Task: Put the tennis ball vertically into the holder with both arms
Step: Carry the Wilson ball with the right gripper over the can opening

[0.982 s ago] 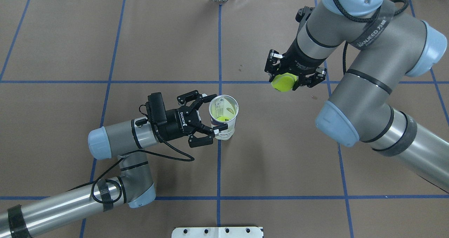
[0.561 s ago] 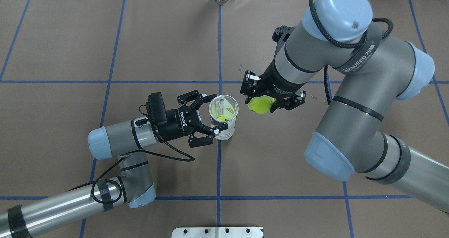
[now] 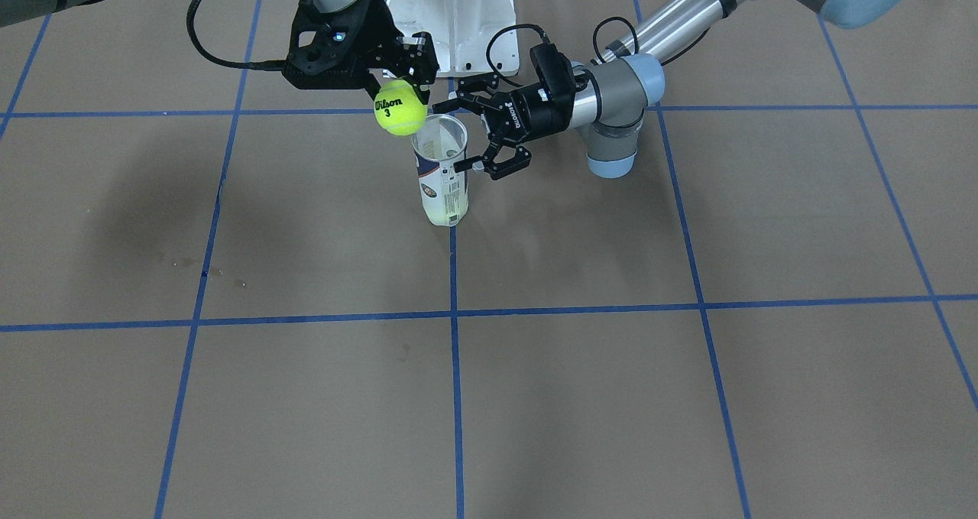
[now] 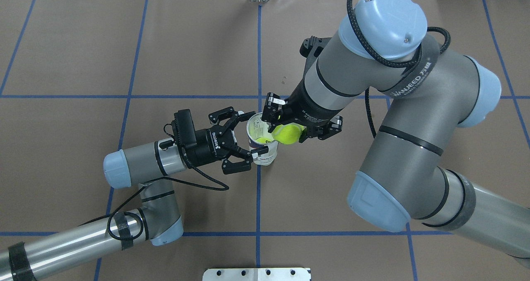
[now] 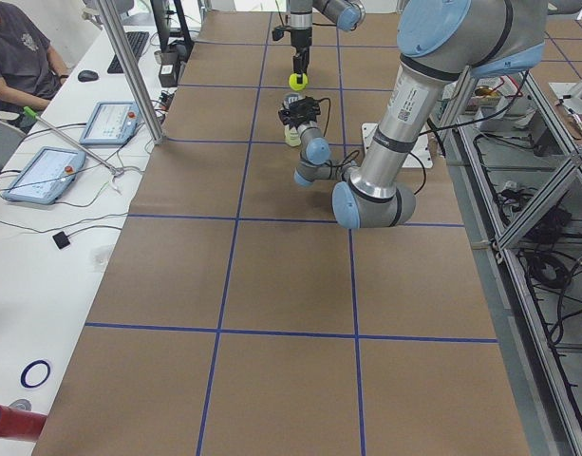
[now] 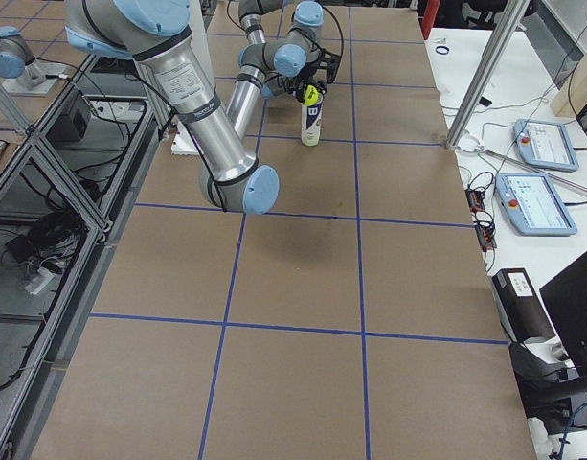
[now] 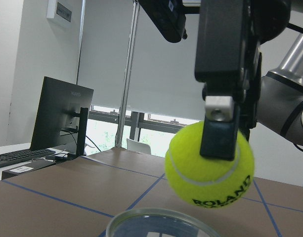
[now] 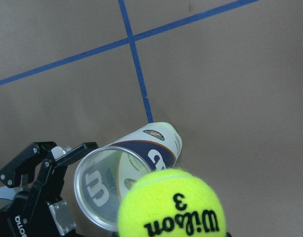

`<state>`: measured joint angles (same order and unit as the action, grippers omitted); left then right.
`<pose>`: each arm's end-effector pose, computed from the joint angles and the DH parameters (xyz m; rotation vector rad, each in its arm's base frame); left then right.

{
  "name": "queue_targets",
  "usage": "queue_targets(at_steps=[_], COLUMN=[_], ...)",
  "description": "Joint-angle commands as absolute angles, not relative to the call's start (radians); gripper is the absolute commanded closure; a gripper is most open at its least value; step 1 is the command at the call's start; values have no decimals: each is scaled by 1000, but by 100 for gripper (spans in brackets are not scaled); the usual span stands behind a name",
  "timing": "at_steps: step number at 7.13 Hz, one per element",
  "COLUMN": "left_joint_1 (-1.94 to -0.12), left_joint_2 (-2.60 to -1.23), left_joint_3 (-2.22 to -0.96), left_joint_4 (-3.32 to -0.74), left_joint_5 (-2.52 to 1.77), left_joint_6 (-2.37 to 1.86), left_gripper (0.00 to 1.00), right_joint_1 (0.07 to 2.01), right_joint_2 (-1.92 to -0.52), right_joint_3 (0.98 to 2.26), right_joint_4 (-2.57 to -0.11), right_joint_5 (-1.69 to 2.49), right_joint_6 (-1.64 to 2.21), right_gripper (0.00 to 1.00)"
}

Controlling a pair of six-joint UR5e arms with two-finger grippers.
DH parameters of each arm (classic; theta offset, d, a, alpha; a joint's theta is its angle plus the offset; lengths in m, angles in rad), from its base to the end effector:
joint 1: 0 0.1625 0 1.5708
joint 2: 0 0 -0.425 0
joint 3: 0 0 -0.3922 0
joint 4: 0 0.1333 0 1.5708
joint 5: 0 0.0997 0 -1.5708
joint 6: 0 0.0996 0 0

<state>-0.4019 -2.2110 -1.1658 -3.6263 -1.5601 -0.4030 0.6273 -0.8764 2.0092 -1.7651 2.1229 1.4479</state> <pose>0.5405 -0.3757 0.2713 1.6441 1.6380 0.3814 -0.4104 -0.3976 0.1036 -0.1401 -1.0360 0.1988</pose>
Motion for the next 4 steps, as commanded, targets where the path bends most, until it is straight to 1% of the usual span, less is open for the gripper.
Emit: queue_targets(at_steps=[1,3,4], left_joint_1=[-402,-402,-402], left_joint_2=[-2209,-2207,-2207], left_joint_3=[-1166,-1166,-1164], left_joint_4=[-3626,-3626,-3626], left_joint_5=[-1560,-1560,-1560], left_joint_6=[-402,-402,-402], left_gripper=[0,1,0], right_joint_1=[626,623,621], right_joint_2=[-839,-784,-781], right_joint_3=[1970,1916,1911], right_joint_4=[-1764,-1764,-1764], right_joint_5=[2117,2114,2109], right_joint_6=[1448,1448,1448], right_gripper=[100,100,100])
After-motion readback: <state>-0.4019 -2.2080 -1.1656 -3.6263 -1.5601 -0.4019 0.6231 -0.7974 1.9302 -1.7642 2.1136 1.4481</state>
